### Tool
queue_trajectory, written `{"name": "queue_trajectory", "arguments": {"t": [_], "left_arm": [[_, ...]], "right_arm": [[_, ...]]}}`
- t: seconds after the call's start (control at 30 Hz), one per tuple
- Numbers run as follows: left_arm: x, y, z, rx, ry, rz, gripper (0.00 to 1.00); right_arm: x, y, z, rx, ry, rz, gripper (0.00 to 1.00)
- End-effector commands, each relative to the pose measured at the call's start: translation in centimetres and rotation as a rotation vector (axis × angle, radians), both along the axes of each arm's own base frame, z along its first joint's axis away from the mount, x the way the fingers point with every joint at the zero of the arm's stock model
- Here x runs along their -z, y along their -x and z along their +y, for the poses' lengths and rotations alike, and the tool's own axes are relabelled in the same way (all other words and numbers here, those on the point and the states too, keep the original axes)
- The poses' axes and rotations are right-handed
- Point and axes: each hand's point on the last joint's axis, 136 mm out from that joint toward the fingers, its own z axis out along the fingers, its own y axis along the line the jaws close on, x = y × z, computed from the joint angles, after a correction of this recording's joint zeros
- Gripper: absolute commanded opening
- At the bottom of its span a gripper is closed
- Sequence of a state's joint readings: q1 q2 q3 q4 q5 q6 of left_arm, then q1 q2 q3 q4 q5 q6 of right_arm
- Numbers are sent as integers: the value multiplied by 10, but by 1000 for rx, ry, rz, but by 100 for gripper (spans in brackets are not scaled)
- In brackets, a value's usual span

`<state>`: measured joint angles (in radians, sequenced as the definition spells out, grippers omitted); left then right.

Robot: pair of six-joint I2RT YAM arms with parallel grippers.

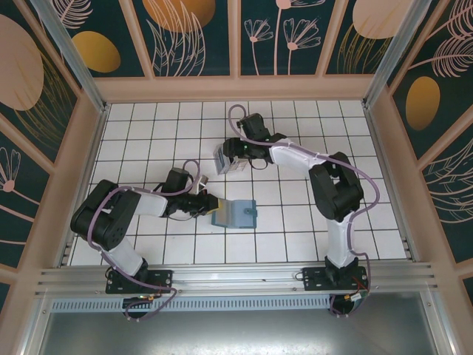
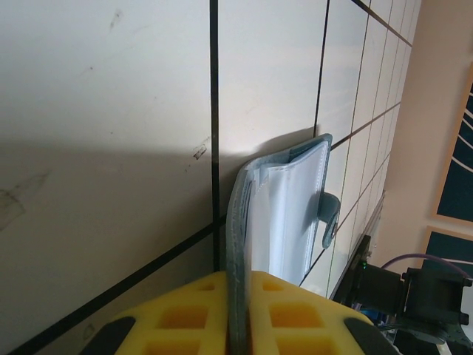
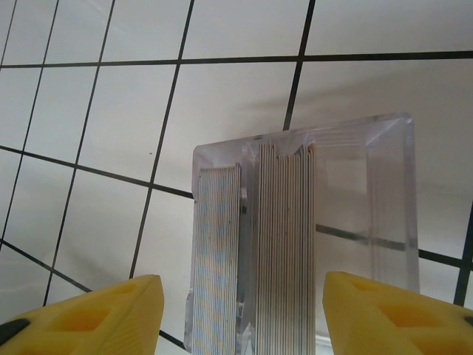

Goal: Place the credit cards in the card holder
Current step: Pick up the credit card from the storage box.

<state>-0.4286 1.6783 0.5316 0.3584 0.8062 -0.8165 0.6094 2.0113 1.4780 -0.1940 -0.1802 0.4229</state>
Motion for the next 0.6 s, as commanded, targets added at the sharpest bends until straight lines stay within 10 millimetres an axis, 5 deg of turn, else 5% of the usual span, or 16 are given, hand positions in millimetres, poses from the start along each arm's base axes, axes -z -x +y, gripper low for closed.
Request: {"name": "queue_trajectory", "arguments": {"t": [0.0,0.57], "left_arm": [[6,8,4,-5,-25,26,14],[5,5,2,2,-21,25,15]], "right_arm": [[13,-3,-3,2,60,25,60],[5,4,23,-66,-21,61,60]]}}
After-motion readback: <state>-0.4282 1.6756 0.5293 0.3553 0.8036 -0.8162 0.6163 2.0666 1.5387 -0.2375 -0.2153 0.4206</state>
